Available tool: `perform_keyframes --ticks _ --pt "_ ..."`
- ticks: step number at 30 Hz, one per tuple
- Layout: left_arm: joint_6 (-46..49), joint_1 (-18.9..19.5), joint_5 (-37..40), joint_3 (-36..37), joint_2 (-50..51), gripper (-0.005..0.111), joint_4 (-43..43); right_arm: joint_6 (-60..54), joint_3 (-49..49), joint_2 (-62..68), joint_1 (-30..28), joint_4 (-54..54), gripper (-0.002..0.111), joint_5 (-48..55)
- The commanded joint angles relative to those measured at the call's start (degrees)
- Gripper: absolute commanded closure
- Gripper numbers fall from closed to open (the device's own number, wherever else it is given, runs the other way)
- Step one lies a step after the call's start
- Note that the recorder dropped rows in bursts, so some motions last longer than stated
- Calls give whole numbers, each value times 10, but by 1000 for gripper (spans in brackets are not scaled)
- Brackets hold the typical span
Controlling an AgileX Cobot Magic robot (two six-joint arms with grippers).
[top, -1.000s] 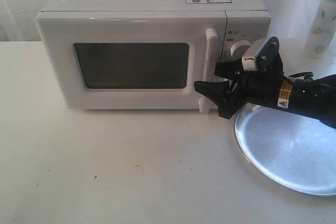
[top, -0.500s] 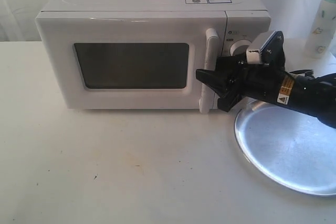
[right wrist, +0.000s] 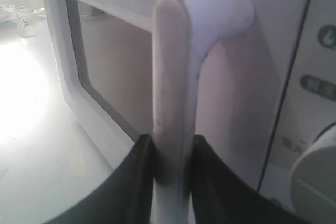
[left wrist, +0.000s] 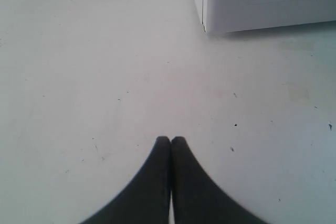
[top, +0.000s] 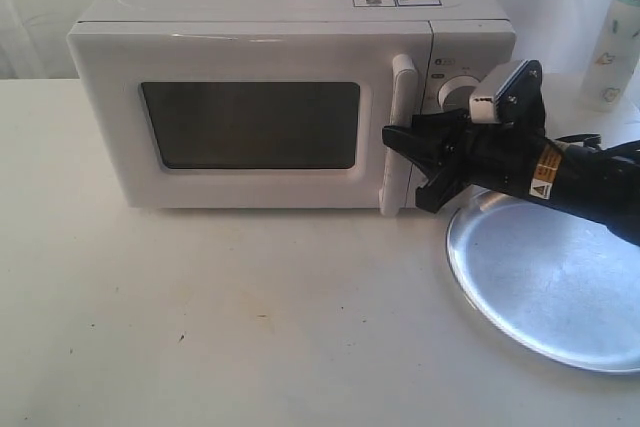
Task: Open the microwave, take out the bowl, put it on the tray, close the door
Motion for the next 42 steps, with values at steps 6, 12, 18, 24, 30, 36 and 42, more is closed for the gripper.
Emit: perform_keyframes --ticks 6,12,18,24,30,36,42 --pt "0 -3 1 -2 -1 107 -4 -43 -5 -1 0 -134 108 -53" --pt "0 -3 1 -2 -1 107 -4 -44 -5 -1 0 -162 108 -53" --pt "0 -3 1 -2 -1 107 -4 -42 -5 -1 0 -180 108 -53" --pt "0 -3 1 -2 -1 107 -4 -29 -5 -1 0 -214 108 -53" --pt "0 -3 1 -2 -1 107 -4 -7 -5 -1 0 -241 108 -53" --pt "0 -3 1 -2 -1 107 -4 -7 -5 -1 0 -267 108 -53" --pt "0 -3 1 -2 -1 107 -4 -7 -5 -2 0 -284 108 -53"
